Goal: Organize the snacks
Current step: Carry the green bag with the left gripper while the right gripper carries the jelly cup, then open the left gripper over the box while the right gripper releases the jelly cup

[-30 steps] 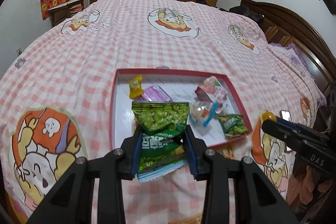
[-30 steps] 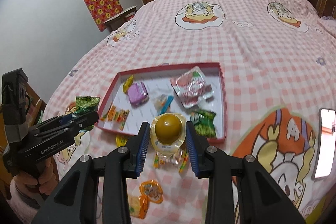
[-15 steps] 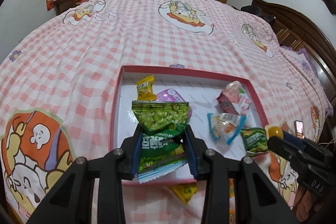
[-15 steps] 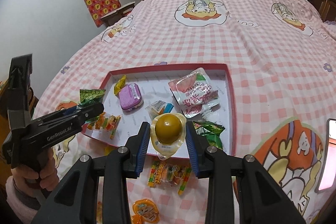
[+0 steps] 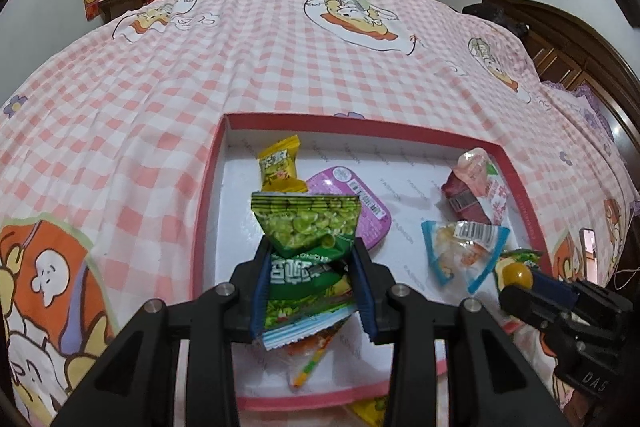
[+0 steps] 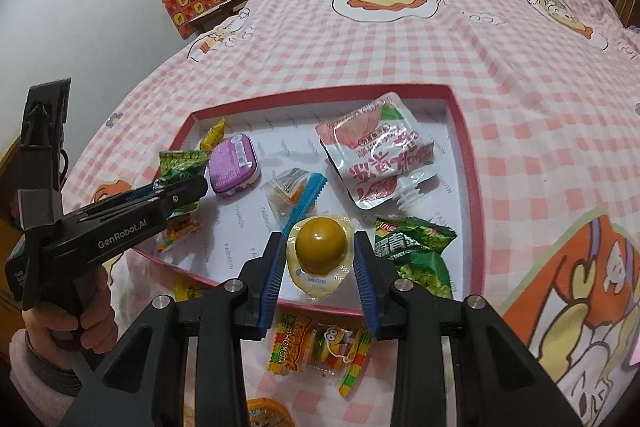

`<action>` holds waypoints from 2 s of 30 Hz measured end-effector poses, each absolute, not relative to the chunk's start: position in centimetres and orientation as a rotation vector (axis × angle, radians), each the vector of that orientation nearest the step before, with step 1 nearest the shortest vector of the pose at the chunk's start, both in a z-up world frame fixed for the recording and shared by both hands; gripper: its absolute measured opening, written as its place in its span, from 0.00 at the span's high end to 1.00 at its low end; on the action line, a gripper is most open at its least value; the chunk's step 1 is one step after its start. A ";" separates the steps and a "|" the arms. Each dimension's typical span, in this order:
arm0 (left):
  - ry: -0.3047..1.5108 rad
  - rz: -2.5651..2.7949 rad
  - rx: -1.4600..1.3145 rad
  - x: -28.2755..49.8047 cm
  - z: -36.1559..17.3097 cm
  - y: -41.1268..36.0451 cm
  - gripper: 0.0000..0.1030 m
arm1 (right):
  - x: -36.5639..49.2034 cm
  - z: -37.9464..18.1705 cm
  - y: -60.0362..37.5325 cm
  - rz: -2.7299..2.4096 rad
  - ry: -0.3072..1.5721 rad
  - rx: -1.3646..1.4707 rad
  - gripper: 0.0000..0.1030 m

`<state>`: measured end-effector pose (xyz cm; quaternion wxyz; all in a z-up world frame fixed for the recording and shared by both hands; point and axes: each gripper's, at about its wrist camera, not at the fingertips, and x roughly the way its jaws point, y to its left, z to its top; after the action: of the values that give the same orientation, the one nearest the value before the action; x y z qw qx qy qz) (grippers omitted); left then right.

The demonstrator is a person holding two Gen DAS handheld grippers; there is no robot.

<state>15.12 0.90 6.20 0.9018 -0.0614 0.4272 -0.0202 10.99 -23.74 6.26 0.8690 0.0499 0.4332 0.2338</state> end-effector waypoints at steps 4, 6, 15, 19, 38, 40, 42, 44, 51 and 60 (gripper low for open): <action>0.879 -0.042 -0.127 15.8 6.0 0.8 0.63 | 11.4 5.6 -23.6 0.494 0.916 0.116 0.66; 0.871 -0.042 -0.130 16.1 5.9 0.9 0.63 | 11.5 5.5 -23.5 0.495 0.914 0.116 0.66; 0.851 -0.051 -0.126 16.4 5.9 0.9 0.62 | 12.0 4.9 -23.0 0.484 0.919 0.112 0.66; 0.848 -0.051 -0.113 16.7 5.9 0.9 0.61 | 12.2 4.9 -22.9 0.482 0.920 0.112 0.66; 0.806 -0.037 -0.092 15.2 7.2 0.4 0.40 | 12.0 5.2 -23.4 0.508 0.873 0.153 0.52; 0.805 -0.031 -0.096 14.8 7.5 0.4 0.40 | 11.6 5.6 -23.3 0.513 0.865 0.146 0.51; 0.806 -0.031 -0.096 14.3 7.7 0.4 0.40 | 11.3 5.8 -23.3 0.518 0.860 0.144 0.51; 0.810 -0.031 -0.096 13.9 8.0 0.3 0.40 | 10.9 6.0 -23.3 0.525 0.856 0.144 0.51; 0.812 -0.038 -0.113 11.6 8.9 0.4 0.40 | 9.2 6.8 -23.5 0.532 0.827 0.126 0.51; 0.828 -0.054 -0.126 8.2 9.5 0.1 0.40 | 6.9 7.0 -24.7 0.521 0.821 0.134 0.51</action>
<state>8.19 0.11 9.46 0.9133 -0.0611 0.4018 -0.0262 6.89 -24.68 6.96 0.8820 0.0642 0.3942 0.2501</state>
